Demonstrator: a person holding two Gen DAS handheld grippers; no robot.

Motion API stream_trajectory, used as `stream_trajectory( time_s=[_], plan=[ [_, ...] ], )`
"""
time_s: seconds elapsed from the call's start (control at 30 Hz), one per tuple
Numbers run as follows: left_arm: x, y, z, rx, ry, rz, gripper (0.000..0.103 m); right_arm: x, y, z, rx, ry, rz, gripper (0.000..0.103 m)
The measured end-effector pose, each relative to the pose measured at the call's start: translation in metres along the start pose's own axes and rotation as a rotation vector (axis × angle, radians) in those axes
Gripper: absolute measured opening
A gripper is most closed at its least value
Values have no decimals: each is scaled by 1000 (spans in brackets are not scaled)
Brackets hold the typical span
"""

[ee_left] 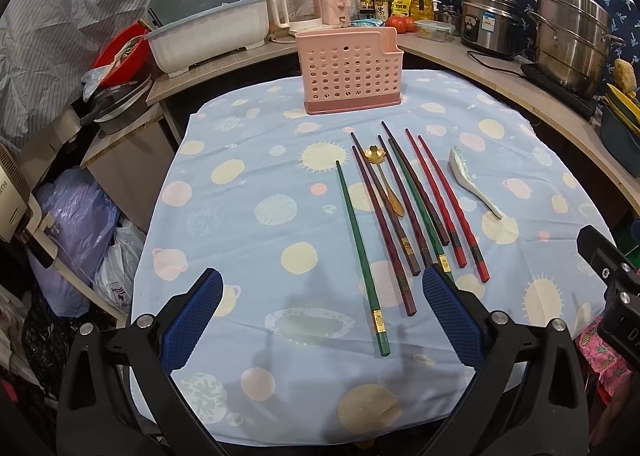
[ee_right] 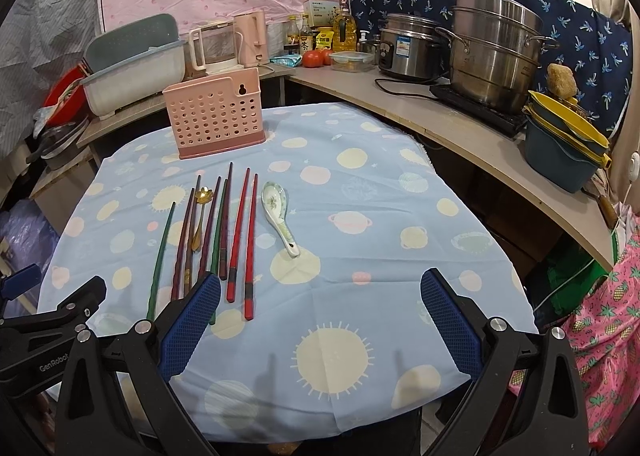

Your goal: Organize utensils

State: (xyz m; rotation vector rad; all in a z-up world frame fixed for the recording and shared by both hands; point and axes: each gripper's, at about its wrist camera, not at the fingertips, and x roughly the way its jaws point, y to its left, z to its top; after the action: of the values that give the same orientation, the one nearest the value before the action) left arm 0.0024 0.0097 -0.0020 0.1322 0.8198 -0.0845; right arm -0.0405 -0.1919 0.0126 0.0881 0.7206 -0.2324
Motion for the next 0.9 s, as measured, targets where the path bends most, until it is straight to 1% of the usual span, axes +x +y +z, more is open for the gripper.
stream_trajectory(
  time_s=[0.6,0.67,0.8,0.9],
  plan=[
    [6,4,-3,-4,10,0,96,5,0,-3,5,15,3,96],
    [8,4,-2,-8,18,1,96,5,0,-3,4,15,2,96],
    [23,10,-2,-35,64,12,96,11,-2,-3,7,26,-6,96],
    [33,15,-2,-48,84,16,96,19,-5,-4,15,40,-9,96]
  ],
)
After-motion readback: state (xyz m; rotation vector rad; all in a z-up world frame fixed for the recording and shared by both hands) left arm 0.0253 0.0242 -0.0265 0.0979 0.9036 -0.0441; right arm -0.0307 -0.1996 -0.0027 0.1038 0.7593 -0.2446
